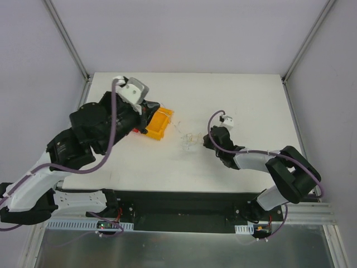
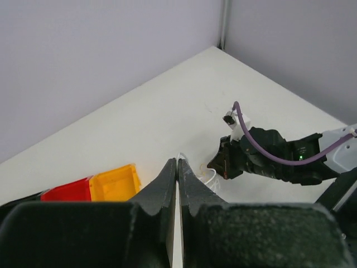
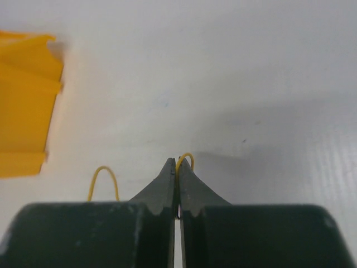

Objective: Untangle the cables

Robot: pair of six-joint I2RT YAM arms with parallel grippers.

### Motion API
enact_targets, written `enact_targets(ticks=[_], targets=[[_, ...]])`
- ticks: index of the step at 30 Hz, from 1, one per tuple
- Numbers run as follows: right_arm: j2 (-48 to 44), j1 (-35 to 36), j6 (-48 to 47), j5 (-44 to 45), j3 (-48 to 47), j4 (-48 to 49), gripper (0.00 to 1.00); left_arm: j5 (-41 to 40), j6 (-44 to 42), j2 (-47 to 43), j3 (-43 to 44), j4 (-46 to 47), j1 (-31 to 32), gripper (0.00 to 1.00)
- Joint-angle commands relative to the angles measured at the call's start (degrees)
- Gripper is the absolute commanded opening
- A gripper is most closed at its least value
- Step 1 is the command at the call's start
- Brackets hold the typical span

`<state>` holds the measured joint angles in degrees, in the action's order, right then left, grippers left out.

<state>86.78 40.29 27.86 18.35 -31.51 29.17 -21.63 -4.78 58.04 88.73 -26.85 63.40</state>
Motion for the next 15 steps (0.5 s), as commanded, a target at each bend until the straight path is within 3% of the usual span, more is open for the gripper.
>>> enact_targets(ticks=[1,7,10,15], targets=[[-2.8,-4.0,-0.3,11.9,-2.8,-5.3,0.01,-7.1,2.8,-2.5,6.9,-4.5,0.1,0.0],[-5.1,-6.8,0.0,10.0,-0.8,-4.5,0.05,-11.9,1.8,0.7,22.1,-13.4,0.1,0.0],[-6.0,-6.8,-2.1,7.2,-0.3,-2.8,0.3,-10.9,4.0,1.3,22.9,-14.3,0.1,0.0],[-6.9,-6.4,-10.4,-7.1,-0.3,2.9,0.54,-5.7,10.0,2.7,15.8,-14.4,0.1,0.0]])
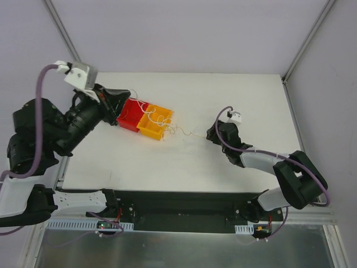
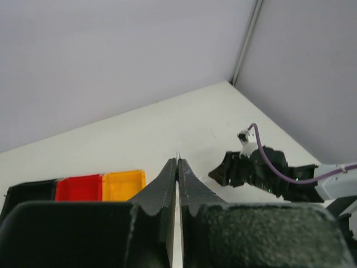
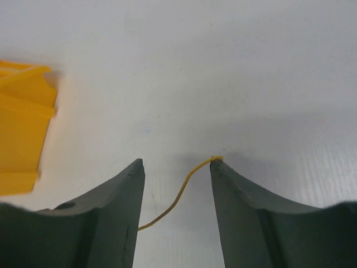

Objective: Untangle the cables

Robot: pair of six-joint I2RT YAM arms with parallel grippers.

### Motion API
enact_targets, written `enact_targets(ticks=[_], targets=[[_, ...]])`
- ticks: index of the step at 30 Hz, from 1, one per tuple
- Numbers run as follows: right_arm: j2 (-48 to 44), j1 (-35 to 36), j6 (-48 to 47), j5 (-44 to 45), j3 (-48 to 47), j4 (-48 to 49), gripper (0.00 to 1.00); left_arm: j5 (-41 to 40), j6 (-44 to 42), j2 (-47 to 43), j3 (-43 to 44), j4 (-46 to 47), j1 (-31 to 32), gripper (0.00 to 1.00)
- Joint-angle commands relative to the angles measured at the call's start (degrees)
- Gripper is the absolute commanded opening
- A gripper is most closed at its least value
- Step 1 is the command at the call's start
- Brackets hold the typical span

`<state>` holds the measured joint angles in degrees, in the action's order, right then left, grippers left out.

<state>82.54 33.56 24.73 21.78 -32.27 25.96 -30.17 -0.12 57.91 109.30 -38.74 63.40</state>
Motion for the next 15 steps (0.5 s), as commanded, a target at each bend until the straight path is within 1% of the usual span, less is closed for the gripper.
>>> enact_targets(ticks=[1,3,5,6,8,9,11,12,15], targets=[[-3.6,1.0,-9.1,-13.0,1.8,9.6,0.57,3.3,6.4,3.3,-6.4,-2.3,0.1,0.0],[-6.6,2.5,-12.2,-16.4,4.3,13.9,0.67,3.4,8.6,4.3,-8.7,-1.9,0.1,0.0],[-9.8,4.0,-15.2,-19.6,6.2,16.5,0.74,3.6,9.8,4.8,-10.5,-0.7,0.1,0.0],[-10.8,4.8,-16.4,-21.1,7.0,18.2,0.75,3.8,10.3,4.9,-11.1,-0.4,0.0,0.0],[-13.7,6.8,-16.6,-30.0,8.3,21.9,0.77,4.7,10.8,5.5,-11.8,0.2,-0.3,0.0],[-16.2,8.4,-17.2,-31.3,8.5,22.9,0.77,5.4,11.1,5.7,-12.0,0.2,-0.5,0.0],[-21.2,13.5,-20.8,-31.4,7.7,21.9,0.82,6.8,11.9,6.2,-11.8,0.4,-0.8,0.0],[-23.0,16.2,-22.8,-30.4,6.4,18.9,0.83,7.7,12.5,6.2,-11.7,0.3,-0.9,0.0],[-25.4,21.4,-24.4,-28.0,3.1,17.9,0.85,9.5,13.9,6.2,-11.7,0.6,-1.3,0.0]])
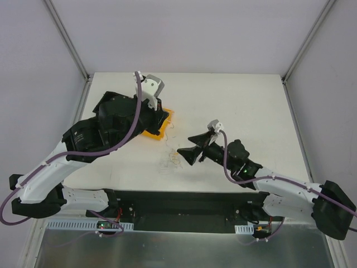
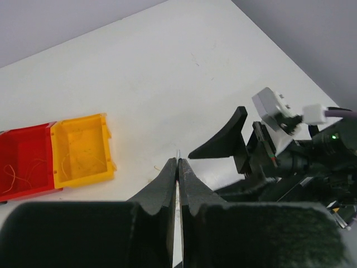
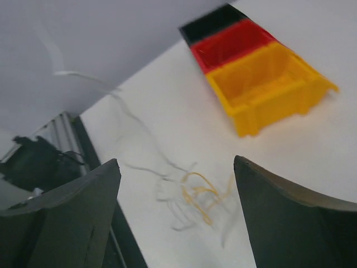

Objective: Untangle the cables

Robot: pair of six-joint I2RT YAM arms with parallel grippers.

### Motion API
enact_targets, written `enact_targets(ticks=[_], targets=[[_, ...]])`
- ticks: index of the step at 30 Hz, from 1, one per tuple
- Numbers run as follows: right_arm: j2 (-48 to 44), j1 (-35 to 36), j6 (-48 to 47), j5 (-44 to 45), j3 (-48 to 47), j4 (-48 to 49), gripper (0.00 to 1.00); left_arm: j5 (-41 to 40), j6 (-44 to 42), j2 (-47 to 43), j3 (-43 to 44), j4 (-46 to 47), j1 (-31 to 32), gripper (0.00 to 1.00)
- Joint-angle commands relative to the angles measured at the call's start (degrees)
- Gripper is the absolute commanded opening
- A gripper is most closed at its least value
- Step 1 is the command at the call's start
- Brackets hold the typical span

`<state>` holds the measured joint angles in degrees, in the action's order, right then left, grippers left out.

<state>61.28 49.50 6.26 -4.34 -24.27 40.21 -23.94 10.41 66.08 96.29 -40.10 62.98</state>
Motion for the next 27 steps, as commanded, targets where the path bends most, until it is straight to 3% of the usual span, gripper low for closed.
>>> enact_targets(ticks=[1,3,6,9,13,15,19,23,27], targets=[[-3.8,6.5,-7.5,-1.4,-6.3,3.9,0.86,4.0,3.7,-2.1,1.3,2.1,-1.0,0.0],[-2.2,8.1,-8.2,-0.6,-9.3,3.7,0.86,5.5,4.3,-1.9,1.4,2.5,-1.3,0.0],[1.8,10.3,-7.8,9.0,-15.3,-1.5,0.84,7.3,4.5,-1.8,2.9,2.9,-1.5,0.0],[6.9,10.4,-4.6,19.4,-19.8,-5.4,0.72,9.6,4.0,-1.1,6.3,3.7,-1.6,0.0],[13.3,10.4,-5.9,30.0,-17.9,-0.6,0.45,12.1,2.5,0.3,14.5,5.2,-1.7,0.0],[16.6,9.5,-8.4,32.6,-16.4,2.1,0.41,13.6,2.2,0.4,17.8,7.4,-1.6,0.0],[22.0,4.0,-1.6,32.3,-11.3,6.5,0.32,16.7,0.8,2.6,25.9,9.2,-1.6,0.0],[22.9,-5.6,14.3,27.2,-6.4,5.9,0.1,13.4,-2.4,3.4,33.5,9.0,-1.6,0.0],[22.0,-7.3,14.4,28.2,-7.3,1.3,0.11,7.7,-5.3,1.3,33.0,8.9,-1.6,0.0]])
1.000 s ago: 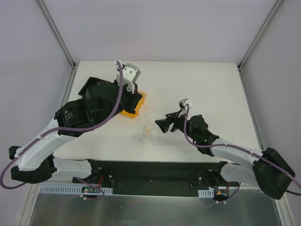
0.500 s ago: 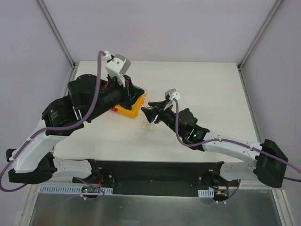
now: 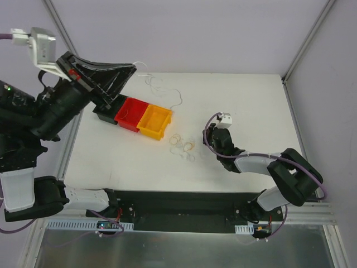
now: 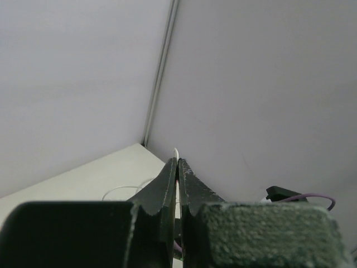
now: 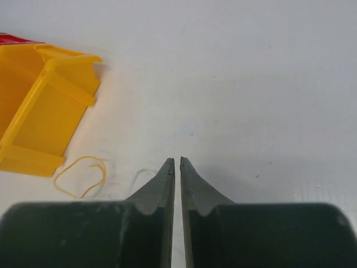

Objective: Untangle the cables

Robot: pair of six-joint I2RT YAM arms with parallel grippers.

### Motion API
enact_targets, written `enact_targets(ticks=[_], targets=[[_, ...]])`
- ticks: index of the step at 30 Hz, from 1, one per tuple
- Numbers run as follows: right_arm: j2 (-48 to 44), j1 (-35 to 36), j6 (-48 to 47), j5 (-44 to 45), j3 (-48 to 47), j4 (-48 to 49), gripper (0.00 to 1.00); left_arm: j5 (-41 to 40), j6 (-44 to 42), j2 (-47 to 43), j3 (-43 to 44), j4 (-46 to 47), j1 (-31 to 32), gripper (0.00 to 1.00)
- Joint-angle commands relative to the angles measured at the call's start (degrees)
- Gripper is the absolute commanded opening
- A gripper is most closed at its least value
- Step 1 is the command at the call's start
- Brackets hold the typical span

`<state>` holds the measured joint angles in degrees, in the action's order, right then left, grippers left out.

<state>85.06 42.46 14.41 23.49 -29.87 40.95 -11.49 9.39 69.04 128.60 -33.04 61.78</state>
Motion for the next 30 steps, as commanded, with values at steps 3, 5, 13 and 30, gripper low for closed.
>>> enact_targets(ticks=[3,5,13,30], targets=[[-3.4,-0.4,4.7,3.5,-2.4,-2.4,0.14,-6.9,-4.7,-3.9,-4.5,2.0,-0.5,0.0],[-4.1,-0.4,3.8,4.5,-2.5,-3.1,0.18,-8.7,-4.5,-5.6,-9.6,1.9,-0.4,0.0],[-8.8,-0.5,0.6,2.3,-1.6,-4.6,0.34,-20.7,-1.3,-14.4,-34.7,-0.5,-0.5,0.0],[-7.8,-2.8,1.8,-1.5,-2.2,-5.3,0.35,4.3,0.1,-3.9,-42.6,-1.6,-43.1,0.0]])
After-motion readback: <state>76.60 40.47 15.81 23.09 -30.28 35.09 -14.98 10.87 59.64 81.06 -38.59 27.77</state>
